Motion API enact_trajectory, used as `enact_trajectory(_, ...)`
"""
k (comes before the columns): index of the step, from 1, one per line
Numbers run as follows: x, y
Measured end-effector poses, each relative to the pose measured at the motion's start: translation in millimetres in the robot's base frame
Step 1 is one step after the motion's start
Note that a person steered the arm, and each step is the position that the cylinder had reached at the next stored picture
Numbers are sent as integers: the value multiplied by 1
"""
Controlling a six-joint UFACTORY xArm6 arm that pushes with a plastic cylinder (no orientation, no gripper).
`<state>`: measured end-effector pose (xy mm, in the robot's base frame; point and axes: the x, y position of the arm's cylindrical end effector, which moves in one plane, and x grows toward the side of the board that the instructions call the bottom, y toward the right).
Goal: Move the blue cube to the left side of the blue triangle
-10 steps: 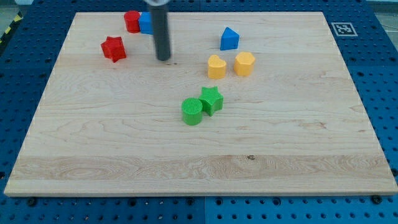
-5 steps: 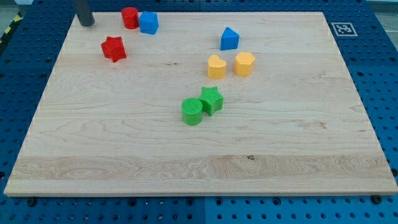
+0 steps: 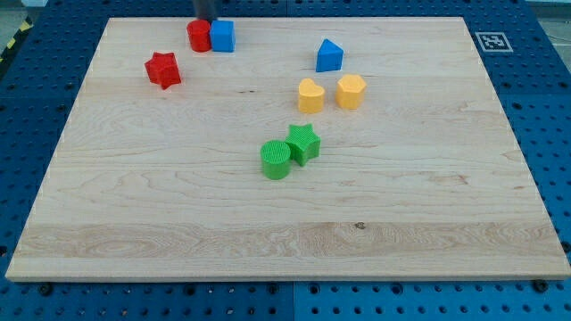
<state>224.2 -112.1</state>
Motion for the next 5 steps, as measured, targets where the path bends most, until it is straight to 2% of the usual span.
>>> enact_trajectory(1, 45, 8)
enact_trajectory(3, 52, -2)
enact_trajectory(4, 74, 1)
enact_trajectory(5, 78, 51)
